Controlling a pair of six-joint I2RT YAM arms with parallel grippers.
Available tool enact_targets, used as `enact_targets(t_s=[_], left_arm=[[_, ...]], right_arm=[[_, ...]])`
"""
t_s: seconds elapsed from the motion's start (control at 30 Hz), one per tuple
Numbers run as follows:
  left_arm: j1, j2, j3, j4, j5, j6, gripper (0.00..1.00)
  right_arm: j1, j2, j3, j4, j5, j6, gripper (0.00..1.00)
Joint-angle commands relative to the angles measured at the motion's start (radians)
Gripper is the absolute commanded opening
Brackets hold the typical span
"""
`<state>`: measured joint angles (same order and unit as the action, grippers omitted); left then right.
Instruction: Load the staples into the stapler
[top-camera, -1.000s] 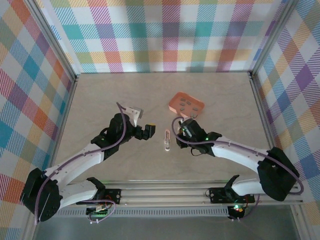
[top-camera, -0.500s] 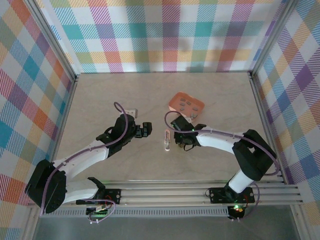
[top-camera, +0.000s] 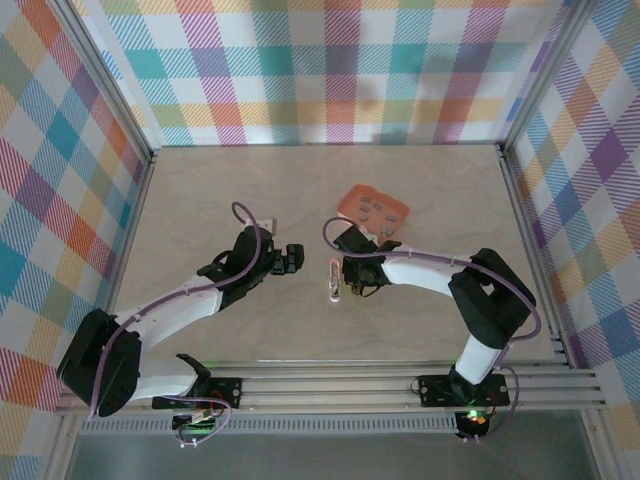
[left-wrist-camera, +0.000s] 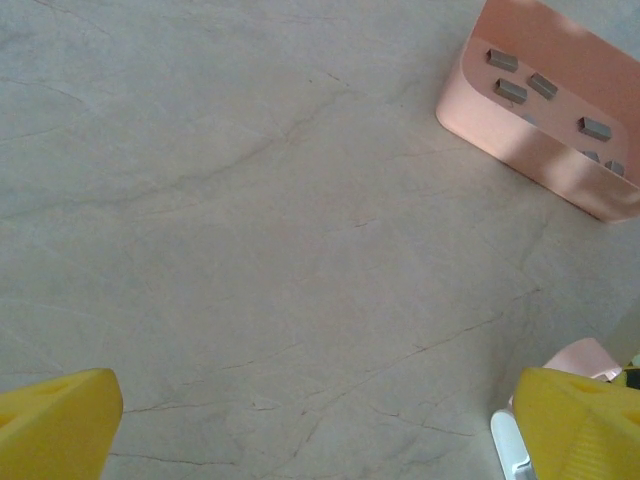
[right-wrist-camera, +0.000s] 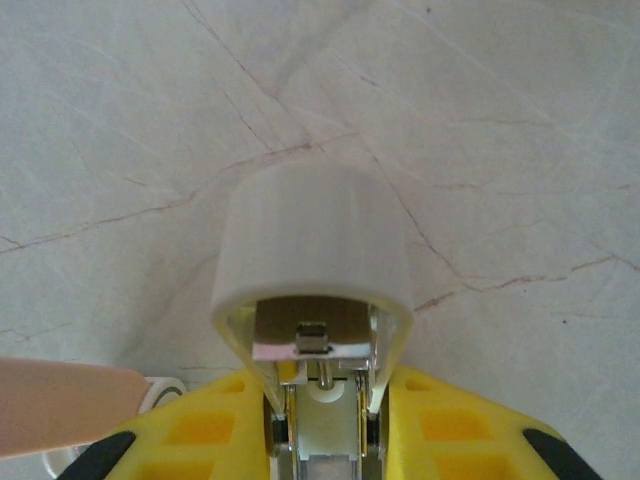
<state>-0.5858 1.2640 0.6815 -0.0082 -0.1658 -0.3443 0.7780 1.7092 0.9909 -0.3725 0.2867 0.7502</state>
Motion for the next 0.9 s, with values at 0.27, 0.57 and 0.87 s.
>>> enact_targets(t_s=[0.27, 0.57, 0.87], left_arm=[[0.012, 0.037, 0.038, 0.004, 0.029, 0.001, 1.0], [0.012, 0.033, 0.045, -0.001, 0.031, -0.001, 1.0], [0.014, 0.028, 0.058, -0.013, 0.033, -0.012, 1.0]], right_arm=[[-0.003, 0.034, 0.043, -0.11, -0.041, 0.026, 0.27], [-0.002, 0.01, 0.059, -0.137, -0.054, 0.031, 0.39], [-0.01, -0.136, 0.131, -0.252, 0.006, -0.017, 0.49]])
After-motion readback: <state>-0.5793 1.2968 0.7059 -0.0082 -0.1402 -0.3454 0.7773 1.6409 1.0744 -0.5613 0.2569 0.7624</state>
